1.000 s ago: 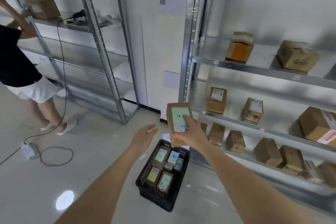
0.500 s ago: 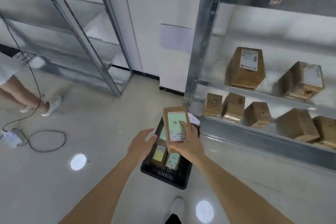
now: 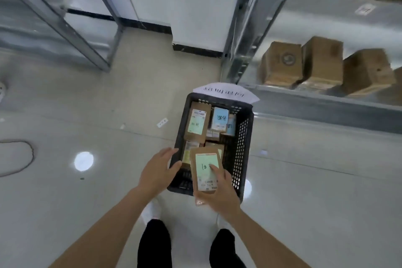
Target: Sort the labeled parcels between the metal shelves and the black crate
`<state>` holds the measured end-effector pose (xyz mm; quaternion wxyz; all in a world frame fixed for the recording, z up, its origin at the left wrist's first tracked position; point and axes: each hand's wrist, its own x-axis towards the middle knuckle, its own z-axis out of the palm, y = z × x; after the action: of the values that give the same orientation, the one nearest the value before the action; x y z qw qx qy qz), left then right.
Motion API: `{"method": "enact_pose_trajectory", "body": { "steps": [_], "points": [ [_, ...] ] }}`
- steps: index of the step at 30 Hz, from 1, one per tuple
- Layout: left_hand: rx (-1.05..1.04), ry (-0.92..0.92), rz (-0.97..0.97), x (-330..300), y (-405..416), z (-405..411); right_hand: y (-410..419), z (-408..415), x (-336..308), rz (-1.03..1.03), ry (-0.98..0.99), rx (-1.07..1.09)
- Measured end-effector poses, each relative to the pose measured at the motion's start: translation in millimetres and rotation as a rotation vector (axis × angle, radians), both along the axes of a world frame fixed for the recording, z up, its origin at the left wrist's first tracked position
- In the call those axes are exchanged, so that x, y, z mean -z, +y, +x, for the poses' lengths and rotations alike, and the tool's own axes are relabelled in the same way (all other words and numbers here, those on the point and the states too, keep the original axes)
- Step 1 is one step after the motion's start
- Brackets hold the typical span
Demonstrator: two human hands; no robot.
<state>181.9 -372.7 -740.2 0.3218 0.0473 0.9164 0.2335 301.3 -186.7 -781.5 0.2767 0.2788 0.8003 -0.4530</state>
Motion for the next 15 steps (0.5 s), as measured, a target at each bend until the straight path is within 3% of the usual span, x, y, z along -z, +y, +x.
{"method": "enact_pose_trajectory", "body": {
  "steps": [8, 15],
  "points": [
    [0.048, -0.048, 0.000, 166, -59, -29, -52, -19, 174, -0.009, -0.045, 0.069],
    [-0.017, -0.056, 0.019, 240, -88, -41, -86, -38, 260, 0.035, -0.038, 0.165]
  ]
}}
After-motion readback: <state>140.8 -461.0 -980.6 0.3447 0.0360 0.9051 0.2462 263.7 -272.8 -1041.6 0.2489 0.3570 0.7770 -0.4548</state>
